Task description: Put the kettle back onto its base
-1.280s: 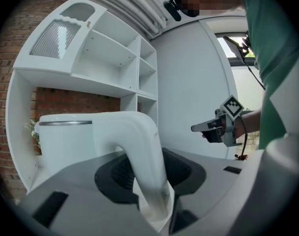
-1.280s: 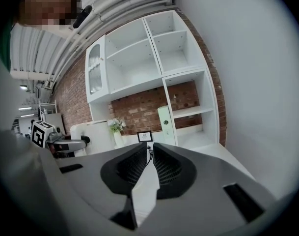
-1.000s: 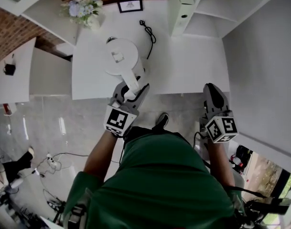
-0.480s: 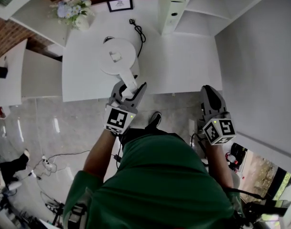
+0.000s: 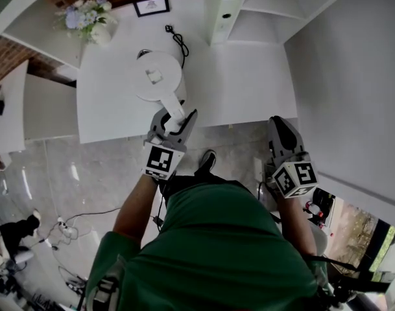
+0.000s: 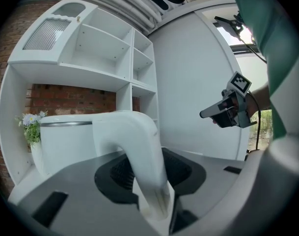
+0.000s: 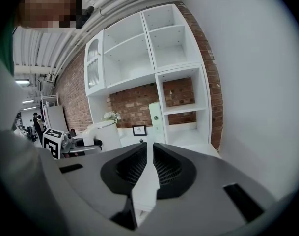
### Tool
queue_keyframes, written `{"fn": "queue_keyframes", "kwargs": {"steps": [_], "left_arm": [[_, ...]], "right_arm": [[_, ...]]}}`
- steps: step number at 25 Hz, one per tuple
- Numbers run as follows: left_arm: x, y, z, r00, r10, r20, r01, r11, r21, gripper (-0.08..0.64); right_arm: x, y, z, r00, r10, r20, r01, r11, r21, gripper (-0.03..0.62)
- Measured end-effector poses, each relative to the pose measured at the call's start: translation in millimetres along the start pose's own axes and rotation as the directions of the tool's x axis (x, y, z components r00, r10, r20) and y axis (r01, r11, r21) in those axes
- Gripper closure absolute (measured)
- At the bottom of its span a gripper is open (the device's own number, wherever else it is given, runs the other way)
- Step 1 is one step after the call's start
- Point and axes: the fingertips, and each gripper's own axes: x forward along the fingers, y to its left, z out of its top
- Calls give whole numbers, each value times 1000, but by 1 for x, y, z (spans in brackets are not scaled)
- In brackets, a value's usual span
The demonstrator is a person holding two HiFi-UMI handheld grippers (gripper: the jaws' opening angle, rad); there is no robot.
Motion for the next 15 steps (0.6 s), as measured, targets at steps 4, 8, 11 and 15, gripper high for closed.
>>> {"fn": "queue_keyframes", "kwargs": {"steps": [4, 8, 11, 15], "left_arm": [[6, -2, -3, 1000, 0, 0, 0, 1000, 12, 403], [9, -4, -7, 1000, -4, 1, 4, 1000, 20, 403], [10, -5, -11, 1000, -2, -6, 2, 1000, 13, 403], [12, -4, -15, 1000, -3, -14, 3, 1000, 10, 403]], "right_arm": [[-1, 1, -4, 1000, 0, -7, 0, 1000, 10, 534], [0, 2, -4, 1000, 6, -8, -6, 1000, 12, 534], [1, 2, -4, 1000, 11, -9, -11, 1000, 13, 534], [6, 3, -5, 1000, 16, -13, -16, 1000, 17, 534]]}}
